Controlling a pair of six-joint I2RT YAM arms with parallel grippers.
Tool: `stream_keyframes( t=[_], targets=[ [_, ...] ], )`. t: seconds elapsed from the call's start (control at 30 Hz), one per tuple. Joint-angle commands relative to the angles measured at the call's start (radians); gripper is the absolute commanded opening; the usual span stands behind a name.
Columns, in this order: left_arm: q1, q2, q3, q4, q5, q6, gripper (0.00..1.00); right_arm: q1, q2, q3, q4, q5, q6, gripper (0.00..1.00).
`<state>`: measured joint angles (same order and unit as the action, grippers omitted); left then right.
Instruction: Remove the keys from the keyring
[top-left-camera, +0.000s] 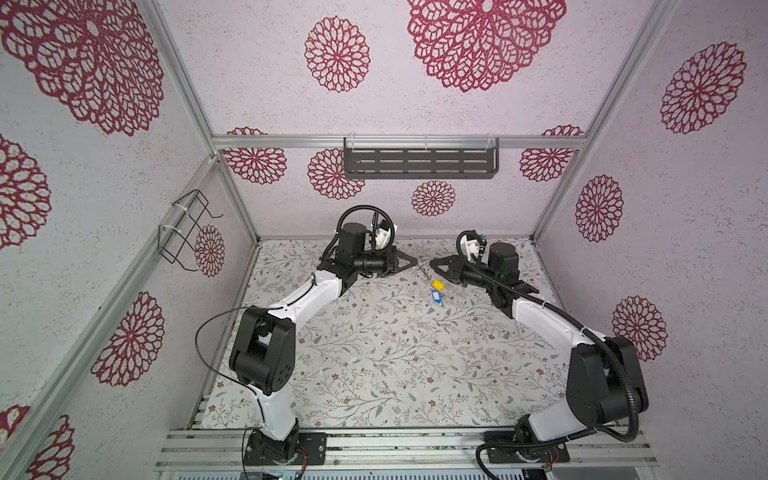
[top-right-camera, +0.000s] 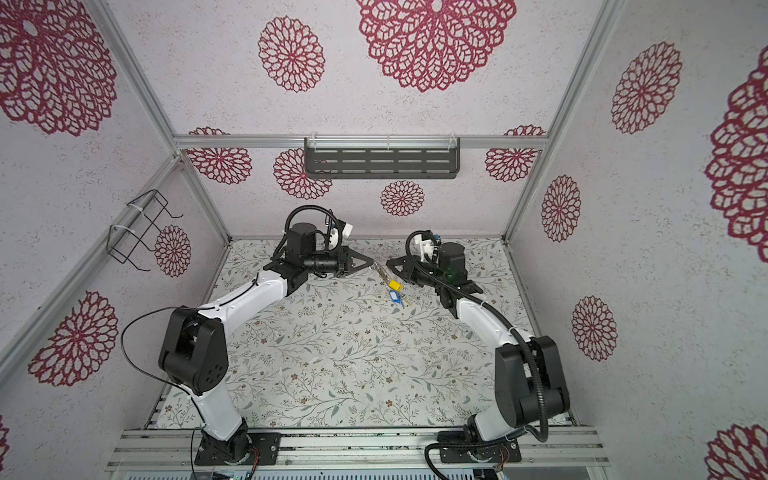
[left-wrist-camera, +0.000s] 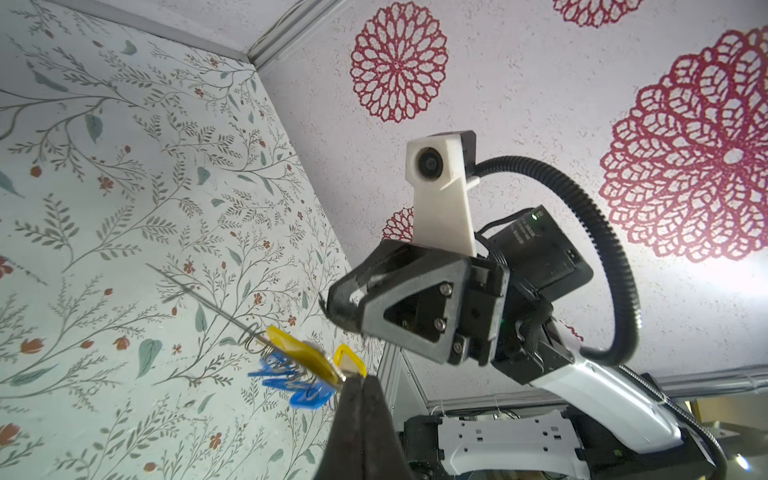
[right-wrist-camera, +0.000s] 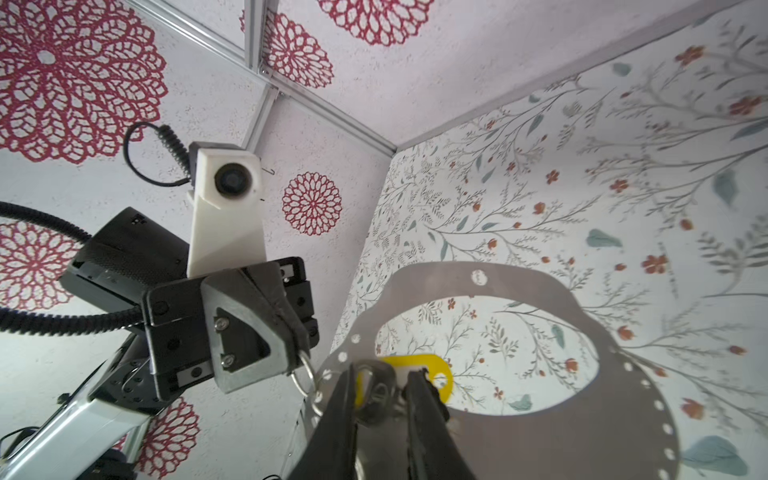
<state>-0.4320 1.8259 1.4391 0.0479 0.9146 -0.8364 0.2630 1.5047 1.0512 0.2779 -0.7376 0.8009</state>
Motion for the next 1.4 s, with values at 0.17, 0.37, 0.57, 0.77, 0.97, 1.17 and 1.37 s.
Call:
stream_keyframes(
  t=[0.17,0.37,0.57,0.77,0.97,1.17,1.37],
  targets=[
    [-0.001,-0.008,0.012,0.02,0.076,0.011,0.0,0.002,-0.024,0.065,-0.024,-0.069,-0.091,0.19],
    [-0.001,-0.002,0.007,0.109,0.115,-0.055,0.0,0.056,-0.011,0.089,0.043,-0.153,-0.102,0.18],
    [-0.001,0.006,0.019,0.083,0.127,-0.048,0.0,0.073,0.019,0.089,0.123,-0.195,-0.05,0.17],
    [-0.001,0.003,0.021,0.085,0.127,-0.045,0.0,0.077,0.046,0.07,0.23,-0.233,0.032,0.13],
    [-0.001,0.009,0.027,0.087,0.13,-0.046,0.0,0.086,0.051,0.025,0.325,-0.267,0.099,0.12],
    [0.003,0.007,0.03,0.087,0.133,-0.044,0.0,0.087,0.038,-0.009,0.311,-0.271,0.09,0.13],
    [0.003,0.006,0.028,0.086,0.13,-0.042,0.0,0.086,0.036,-0.011,0.291,-0.279,0.081,0.14]
  ],
)
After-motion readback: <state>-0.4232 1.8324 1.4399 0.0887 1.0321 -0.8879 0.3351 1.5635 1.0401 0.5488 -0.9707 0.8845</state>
